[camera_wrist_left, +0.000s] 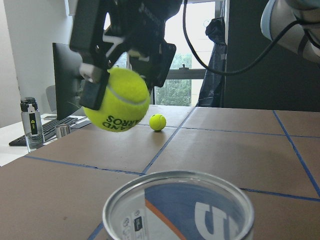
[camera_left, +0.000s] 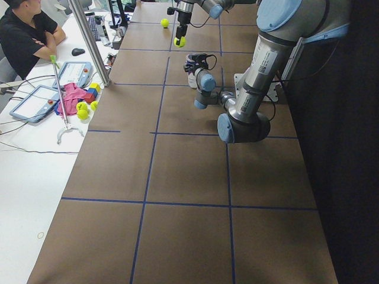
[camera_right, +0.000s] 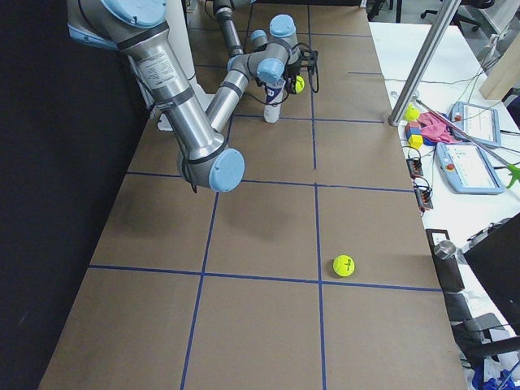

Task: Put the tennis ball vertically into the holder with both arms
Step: 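Carry the tennis ball with the right gripper over the can's opening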

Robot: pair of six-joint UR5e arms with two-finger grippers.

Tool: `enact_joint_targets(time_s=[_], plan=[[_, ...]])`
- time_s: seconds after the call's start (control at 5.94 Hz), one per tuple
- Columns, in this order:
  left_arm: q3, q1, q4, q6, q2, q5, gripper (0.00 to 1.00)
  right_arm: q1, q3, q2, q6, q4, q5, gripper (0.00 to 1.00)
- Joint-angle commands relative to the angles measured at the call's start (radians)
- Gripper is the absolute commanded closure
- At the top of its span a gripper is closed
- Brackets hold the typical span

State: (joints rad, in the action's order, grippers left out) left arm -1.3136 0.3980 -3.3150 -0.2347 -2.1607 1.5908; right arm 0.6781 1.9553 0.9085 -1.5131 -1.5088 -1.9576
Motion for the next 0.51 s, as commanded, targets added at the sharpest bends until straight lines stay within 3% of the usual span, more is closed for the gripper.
enact_joint_targets(time_s=[0.0, 0.34], plan=[[0.001, -0.001, 0.002, 0.002, -0.001, 0.000, 0.27, -0.114, 0.036, -0.057, -0.053, -0.073, 0.107, 0.96], [0.001, -0.001, 0.000, 0.002, -0.001, 0.000, 0.26, -0.141, 0.028, -0.053, -0.052, -0.073, 0.147, 0.89]])
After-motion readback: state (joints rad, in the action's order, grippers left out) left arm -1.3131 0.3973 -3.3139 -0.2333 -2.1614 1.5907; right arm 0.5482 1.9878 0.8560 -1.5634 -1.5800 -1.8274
